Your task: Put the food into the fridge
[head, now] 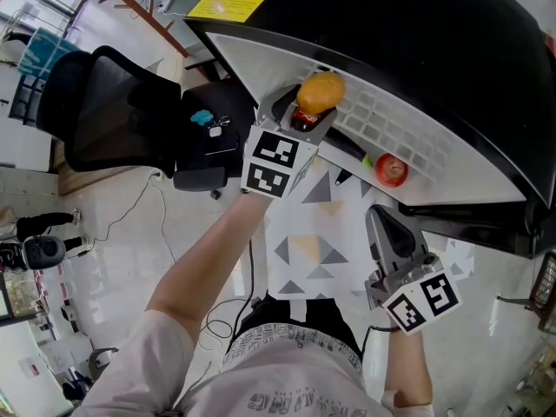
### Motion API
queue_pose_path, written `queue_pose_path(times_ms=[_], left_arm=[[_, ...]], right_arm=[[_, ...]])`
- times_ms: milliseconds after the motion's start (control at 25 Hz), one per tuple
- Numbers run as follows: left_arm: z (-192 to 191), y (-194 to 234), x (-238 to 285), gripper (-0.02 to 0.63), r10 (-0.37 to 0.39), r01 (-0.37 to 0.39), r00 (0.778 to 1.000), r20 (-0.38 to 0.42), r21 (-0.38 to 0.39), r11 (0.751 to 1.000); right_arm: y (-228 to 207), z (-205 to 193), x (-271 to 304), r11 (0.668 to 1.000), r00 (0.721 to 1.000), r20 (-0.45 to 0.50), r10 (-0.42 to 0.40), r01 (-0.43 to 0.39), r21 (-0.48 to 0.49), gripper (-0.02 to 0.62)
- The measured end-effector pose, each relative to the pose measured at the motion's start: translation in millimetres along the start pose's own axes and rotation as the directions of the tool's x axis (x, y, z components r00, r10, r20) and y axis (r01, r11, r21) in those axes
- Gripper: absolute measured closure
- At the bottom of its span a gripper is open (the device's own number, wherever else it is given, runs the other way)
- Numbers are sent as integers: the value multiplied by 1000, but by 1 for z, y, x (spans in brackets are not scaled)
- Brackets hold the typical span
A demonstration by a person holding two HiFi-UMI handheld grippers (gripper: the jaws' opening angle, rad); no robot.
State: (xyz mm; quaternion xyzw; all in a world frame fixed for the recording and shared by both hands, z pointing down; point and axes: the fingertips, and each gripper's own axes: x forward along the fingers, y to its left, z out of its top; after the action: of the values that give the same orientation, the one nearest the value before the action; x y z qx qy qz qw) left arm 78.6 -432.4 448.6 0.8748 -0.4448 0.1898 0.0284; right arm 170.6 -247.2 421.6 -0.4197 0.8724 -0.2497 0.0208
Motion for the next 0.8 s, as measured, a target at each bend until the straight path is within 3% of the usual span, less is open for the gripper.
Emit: queue_pose_path(times_ms=[800], left_arm=[[4, -3, -3, 244, -17, 17, 1000, -7, 20, 1000]], right_arm=[[4, 2, -5, 1000, 1000, 6, -9, 10, -8, 594]])
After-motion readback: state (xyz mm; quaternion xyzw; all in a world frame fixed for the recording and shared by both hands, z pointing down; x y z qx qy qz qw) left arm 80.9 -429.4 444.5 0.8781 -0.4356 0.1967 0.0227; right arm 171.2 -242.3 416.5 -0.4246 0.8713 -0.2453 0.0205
